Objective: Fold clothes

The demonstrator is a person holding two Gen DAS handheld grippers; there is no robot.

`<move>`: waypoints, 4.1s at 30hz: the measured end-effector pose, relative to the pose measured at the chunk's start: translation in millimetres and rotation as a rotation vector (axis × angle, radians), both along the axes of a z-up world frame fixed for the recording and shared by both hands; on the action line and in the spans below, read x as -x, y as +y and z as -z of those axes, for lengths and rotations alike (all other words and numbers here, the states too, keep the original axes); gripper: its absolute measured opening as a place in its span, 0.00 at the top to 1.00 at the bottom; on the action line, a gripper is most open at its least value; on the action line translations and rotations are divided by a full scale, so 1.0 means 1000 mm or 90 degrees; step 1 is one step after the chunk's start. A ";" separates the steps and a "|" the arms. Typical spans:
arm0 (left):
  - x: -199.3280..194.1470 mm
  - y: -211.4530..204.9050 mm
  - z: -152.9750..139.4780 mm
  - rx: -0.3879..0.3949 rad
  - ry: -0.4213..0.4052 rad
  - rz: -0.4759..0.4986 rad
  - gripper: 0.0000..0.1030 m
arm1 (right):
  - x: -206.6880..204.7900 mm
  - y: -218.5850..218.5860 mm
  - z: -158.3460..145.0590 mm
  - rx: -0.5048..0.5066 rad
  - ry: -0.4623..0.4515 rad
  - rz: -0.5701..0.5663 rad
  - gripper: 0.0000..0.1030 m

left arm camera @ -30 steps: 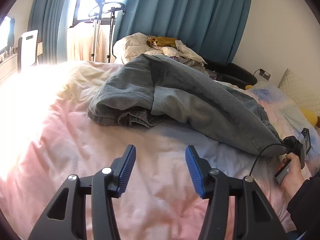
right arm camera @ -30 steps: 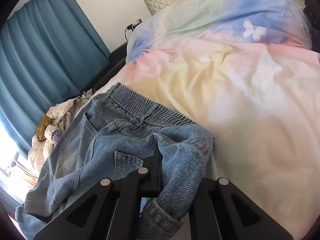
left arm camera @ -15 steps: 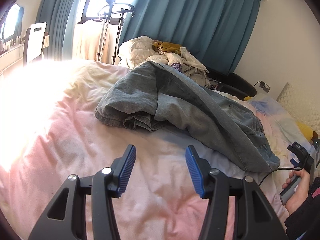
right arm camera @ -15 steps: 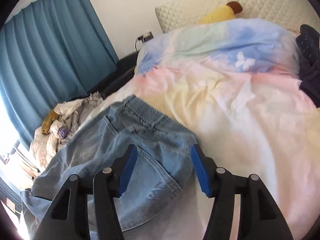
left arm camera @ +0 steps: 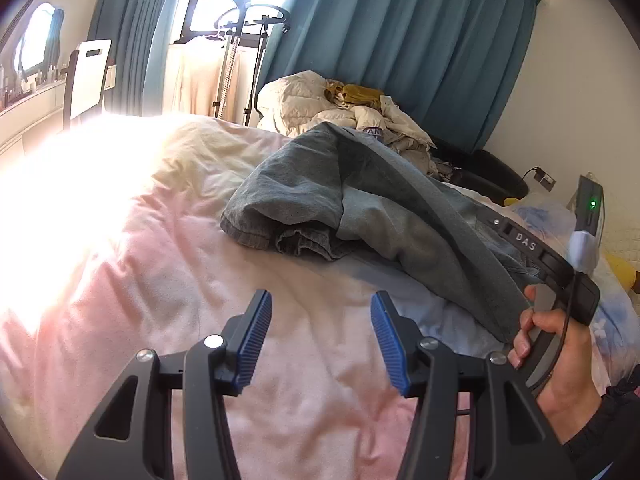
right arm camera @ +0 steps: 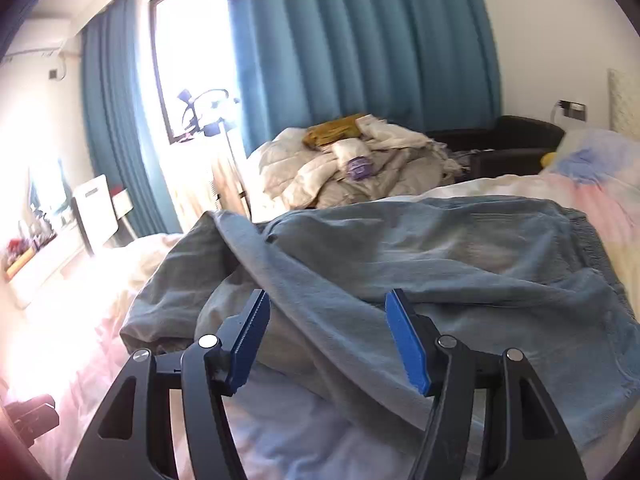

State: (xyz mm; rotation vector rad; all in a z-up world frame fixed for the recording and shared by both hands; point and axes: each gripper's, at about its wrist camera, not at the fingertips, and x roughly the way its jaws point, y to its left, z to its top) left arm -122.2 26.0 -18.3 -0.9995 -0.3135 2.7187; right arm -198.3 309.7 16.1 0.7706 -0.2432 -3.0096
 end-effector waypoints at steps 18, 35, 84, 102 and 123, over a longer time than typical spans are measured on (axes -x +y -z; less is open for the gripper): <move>0.047 -0.006 0.037 -0.020 -0.080 -0.030 0.48 | 0.042 -0.058 0.050 -0.153 0.008 -0.040 0.97; 0.010 -0.022 -0.018 -0.030 0.027 -0.040 0.48 | -0.089 -0.135 0.053 -0.236 -0.117 -0.194 0.99; 0.236 0.051 -0.005 0.054 -0.136 -0.056 0.89 | -0.071 -0.050 0.118 0.225 -0.339 -0.199 0.93; 0.035 -0.020 -0.078 -0.036 0.013 -0.026 0.96 | -0.090 -0.023 0.061 0.279 -0.201 -0.289 0.92; -0.048 -0.120 0.036 -0.335 -0.175 -0.155 0.84 | -0.164 -0.055 0.093 0.229 -0.332 -0.248 0.91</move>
